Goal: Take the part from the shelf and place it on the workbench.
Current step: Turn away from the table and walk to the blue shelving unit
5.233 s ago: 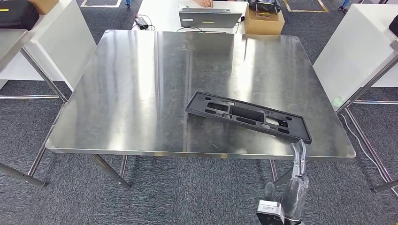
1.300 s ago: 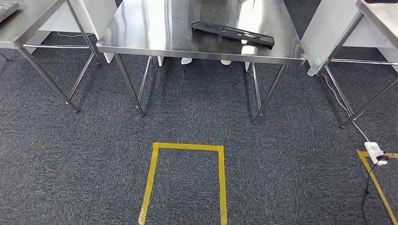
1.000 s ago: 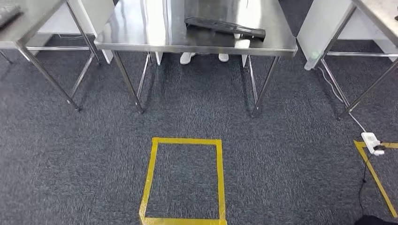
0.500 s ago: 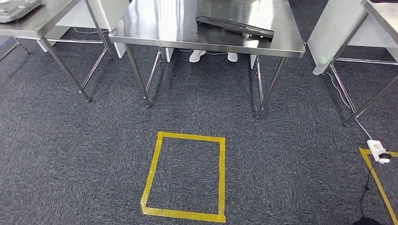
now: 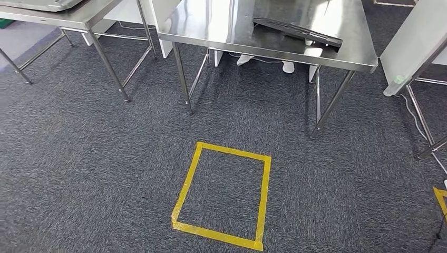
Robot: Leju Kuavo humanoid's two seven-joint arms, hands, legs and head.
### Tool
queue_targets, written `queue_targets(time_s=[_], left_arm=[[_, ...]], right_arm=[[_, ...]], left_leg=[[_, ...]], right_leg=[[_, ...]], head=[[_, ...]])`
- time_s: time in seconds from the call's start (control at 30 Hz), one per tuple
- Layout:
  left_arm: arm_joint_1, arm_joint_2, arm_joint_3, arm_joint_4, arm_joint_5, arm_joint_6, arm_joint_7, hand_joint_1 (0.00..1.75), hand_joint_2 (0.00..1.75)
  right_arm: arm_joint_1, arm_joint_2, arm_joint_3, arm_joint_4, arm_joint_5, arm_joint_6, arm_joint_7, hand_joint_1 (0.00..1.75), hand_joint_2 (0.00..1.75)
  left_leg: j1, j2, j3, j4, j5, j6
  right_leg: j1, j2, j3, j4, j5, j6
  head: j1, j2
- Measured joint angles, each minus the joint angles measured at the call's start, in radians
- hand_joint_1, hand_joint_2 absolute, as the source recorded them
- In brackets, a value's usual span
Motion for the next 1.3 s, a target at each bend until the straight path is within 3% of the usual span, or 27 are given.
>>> queue_targets(time_s=[0.07, 0.1, 0.13, 0.2, 0.27, 0.3, 0.33, 0.37, 0.43, 0.47, 0.5, 0.57, 0.6, 0.67, 0.73, 0.8, 0.83, 0.9, 0.93, 1.0, 1.07, 1.13, 1.17, 1.23, 1.27, 1.3], left_arm=[[0.002, 0.0, 0.0, 0.0, 0.0, 0.0, 0.0, 0.0, 0.0], [0.003, 0.001, 0.001, 0.0, 0.0, 0.0, 0.0, 0.0, 0.0], [0.003, 0.001, 0.001, 0.0, 0.0, 0.001, 0.0, 0.0, 0.0], [0.002, 0.0, 0.001, 0.0, 0.0, 0.001, 0.0, 0.0, 0.0], [0.002, -0.002, 0.002, 0.001, 0.0, 0.001, 0.0, 0.0, 0.0], [0.003, -0.002, 0.002, 0.001, 0.0, 0.001, 0.001, 0.0, 0.0], [0.004, -0.002, 0.003, 0.001, 0.0, 0.001, 0.001, 0.0, 0.0], [0.004, -0.001, 0.003, 0.001, -0.001, 0.001, 0.001, 0.0, 0.0], [0.003, -0.001, 0.004, 0.001, -0.003, 0.001, 0.001, 0.0, 0.0], [0.002, -0.002, 0.004, 0.001, -0.005, 0.0, 0.0, 0.0, 0.0], [0.002, -0.002, 0.004, 0.001, -0.006, 0.0, 0.0, 0.0, 0.0], [0.002, -0.002, 0.004, 0.001, -0.007, 0.0, -0.001, 0.0, 0.0], [0.003, -0.002, 0.004, 0.001, -0.007, 0.0, -0.001, 0.0, 0.0], [0.001, -0.003, 0.004, 0.001, -0.007, 0.0, -0.001, 0.0, 0.0], [-0.001, -0.003, 0.004, 0.001, -0.007, 0.0, -0.002, 0.0, 0.0], [0.0, -0.003, 0.004, 0.001, -0.007, -0.001, -0.002, 0.0, 0.0], [0.001, -0.004, 0.004, 0.002, -0.009, -0.001, -0.002, 0.0, 0.0], [0.002, -0.006, 0.004, 0.002, -0.014, -0.001, -0.002, 0.0, 0.0], [0.002, -0.006, 0.003, 0.002, -0.017, -0.001, -0.002, 0.0, 0.0], [0.001, -0.007, 0.003, 0.002, -0.019, -0.001, -0.002, 0.0, 0.0], [0.002, -0.006, 0.003, 0.002, -0.02, 0.0, -0.002, 0.0, 0.0], [0.004, -0.005, 0.004, 0.002, -0.02, 0.001, -0.002, 0.0, 0.0], [0.004, -0.005, 0.004, 0.002, -0.02, 0.002, -0.002, 0.0, 0.0], [0.002, -0.006, 0.004, 0.002, -0.02, 0.005, 0.0, 0.0, 0.0], [0.001, -0.006, 0.004, 0.002, -0.022, 0.008, 0.002, 0.0, 0.0], [0.002, -0.006, 0.004, 0.002, -0.024, 0.011, 0.005, 0.0, 0.0]], right_arm=[[0.0, 0.0, 0.0, 0.0, -0.001, 0.0, -0.003, 0.0, 0.0], [0.0, 0.0, -0.001, 0.0, -0.002, 0.0, -0.006, 0.0, 0.0], [-0.001, 0.0, -0.001, 0.0, -0.002, 0.0, -0.01, 0.0, 0.0], [0.002, 0.0, -0.002, 0.0, -0.003, 0.0, -0.016, 0.0, 0.0], [0.006, 0.0, -0.004, 0.0, -0.005, 0.0, -0.018, 0.0, 0.0], [0.007, 0.0, -0.005, 0.0, -0.005, 0.0, -0.019, 0.0, 0.0], [0.007, 0.0, -0.006, 0.0, -0.006, 0.0, -0.021, 0.0, 0.0], [0.007, 0.0, -0.006, 0.0, -0.007, 0.0, -0.022, 0.0, 0.0], [0.005, 0.0, -0.007, 0.0, -0.009, 0.0, -0.024, 0.0, 0.0], [0.004, 0.0, -0.007, 0.0, -0.01, 0.0, -0.025, 0.0, 0.0], [0.003, 0.0, -0.008, 0.0, -0.011, 0.0, -0.025, 0.0, 0.0], [0.0, 0.0, -0.008, 0.0, -0.011, 0.0, -0.025, 0.0, 0.0], [-0.002, 0.0, -0.008, 0.0, -0.011, 0.0, -0.025, 0.0, 0.0], [-0.002, -0.001, -0.009, 0.0, -0.011, 0.0, -0.025, 0.0, 0.0], [0.002, -0.001, -0.01, 0.0, -0.012, 0.0, -0.025, 0.0, 0.0], [0.005, -0.002, -0.012, 0.0, -0.013, 0.0, -0.025, 0.0, 0.0], [0.007, -0.002, -0.013, 0.0, -0.013, 0.0, -0.025, 0.0, 0.0], [0.007, -0.003, -0.018, 0.0, -0.015, 0.0, -0.027, 0.0, 0.0], [0.007, -0.004, -0.021, 0.0, -0.016, -0.001, -0.028, 0.0, 0.0], [0.007, -0.004, -0.027, 0.0, -0.018, -0.001, -0.033, 0.0, 0.0], [0.005, -0.003, -0.029, 0.0, -0.018, -0.001, -0.037, 0.0, 0.0], [0.003, -0.001, -0.031, 0.0, -0.017, 0.0, -0.041, 0.0, 0.0], [0.004, 0.0, -0.031, 0.0, -0.015, 0.0, -0.043, 0.0, 0.0], [0.007, 0.001, -0.032, 0.0, -0.011, 0.002, -0.045, 0.0, 0.0], [0.009, 0.002, -0.032, 0.0, -0.01, 0.005, -0.044, 0.0, 0.0], [0.01, 0.002, -0.032, 0.0, -0.008, 0.008, -0.043, 0.0, 0.0]], left_leg=[[0.004, -0.01, -0.007, 0.001, 0.005, -0.012], [0.006, 0.0, -0.014, 0.011, -0.002, -0.017], [0.007, 0.017, -0.025, 0.035, -0.022, -0.021], [0.009, 0.058, -0.071, 0.144, -0.095, -0.028], [0.011, 0.07, -0.117, 0.265, -0.153, -0.035], [0.012, 0.073, -0.12, 0.286, -0.156, -0.037], [0.013, 0.077, -0.103, 0.266, -0.14, -0.037], [0.015, 0.086, -0.069, 0.211, -0.112, -0.036], [0.012, 0.125, 0.01, 0.074, -0.064, -0.028], [0.009, 0.139, 0.032, 0.031, -0.053, -0.023], [0.006, 0.147, 0.04, 0.011, -0.05, -0.018], [0.001, 0.129, 0.033, 0.006, -0.045, -0.005], [0.001, 0.119, 0.032, 0.002, -0.041, 0.004], [0.003, 0.101, 0.028, -0.007, -0.029, 0.022], [0.003, 0.08, 0.018, -0.008, -0.021, 0.032], [0.002, 0.055, 0.01, -0.007, -0.015, 0.033], [0.002, 0.042, 0.007, -0.007, -0.012, 0.031], [0.003, 0.016, 0.005, -0.005, -0.008, 0.024], [0.002, 0.005, 0.003, 0.0, -0.007, 0.02], [-0.001, -0.013, -0.003, 0.005, -0.005, 0.009], [0.001, -0.029, -0.009, 0.003, 0.0, -0.004], [0.004, -0.011, -0.022, 0.022, -0.013, -0.013], [0.005, 0.011, -0.039, 0.058, -0.038, -0.017], [0.008, 0.057, -0.096, 0.185, -0.112, -0.025], [0.01, 0.066, -0.124, 0.248, -0.138, -0.029], [0.012, 0.07, -0.139, 0.285, -0.147, -0.033]], right_leg=[[0.001, -0.021, -0.003, 0.001, 0.007, -0.018], [-0.001, -0.031, -0.003, 0.0, 0.011, -0.027], [-0.004, -0.043, -0.005, -0.001, 0.016, -0.035], [-0.003, -0.068, -0.01, -0.002, 0.021, -0.046], [0.001, -0.096, -0.017, -0.001, 0.022, -0.05], [0.002, -0.109, -0.019, 0.0, 0.023, -0.05], [0.003, -0.122, -0.02, 0.0, 0.023, -0.051], [0.003, -0.133, -0.018, 0.0, 0.023, -0.05], [0.008, -0.151, -0.013, 0.002, 0.021, -0.046], [0.012, -0.16, -0.012, 0.003, 0.02, -0.042], [0.016, -0.168, -0.012, 0.003, 0.02, -0.037], [0.02, -0.183, -0.012, 0.003, 0.021, -0.025], [0.019, -0.174, -0.015, 0.01, 0.015, -0.02], [0.015, -0.125, -0.045, 0.072, -0.023, -0.017], [0.01, -0.079, -0.109, 0.205, -0.084, -0.022], [0.008, -0.07, -0.152, 0.296, -0.11, -0.015], [0.007, -0.068, -0.145, 0.285, -0.098, -0.006], [0.0, -0.049, -0.08, 0.156, -0.04, 0.014], [-0.002, -0.03, -0.047, 0.086, -0.015, 0.018], [-0.004, -0.007, -0.017, 0.014, 0.007, 0.01], [0.0, -0.02, -0.018, 0.009, 0.011, -0.008], [-0.005, -0.04, -0.015, 0.006, 0.019, -0.025], [-0.008, -0.052, -0.015, 0.004, 0.022, -0.033], [-0.005, -0.078, -0.017, 0.005, 0.024, -0.042], [-0.003, -0.093, -0.018, 0.005, 0.024, -0.042], [-0.002, -0.106, -0.019, 0.005, 0.024, -0.042]], head=[[-0.001, 0.0], [-0.001, 0.0], [-0.002, 0.0], [-0.004, 0.0], [-0.005, 0.0], [-0.005, 0.0], [-0.005, 0.0], [-0.005, 0.0], [-0.005, 0.0], [-0.003, 0.0], [-0.002, 0.0], [0.0, 0.0], [0.001, 0.0], [0.002, 0.0], [0.002, 0.0], [0.003, 0.0], [0.003, 0.0], [0.003, 0.0], [0.003, 0.0], [0.002, 0.0], [0.001, 0.0], [0.0, 0.0], [-0.002, 0.0], [-0.004, 0.0], [-0.004, 0.0], [-0.004, 0.0]])
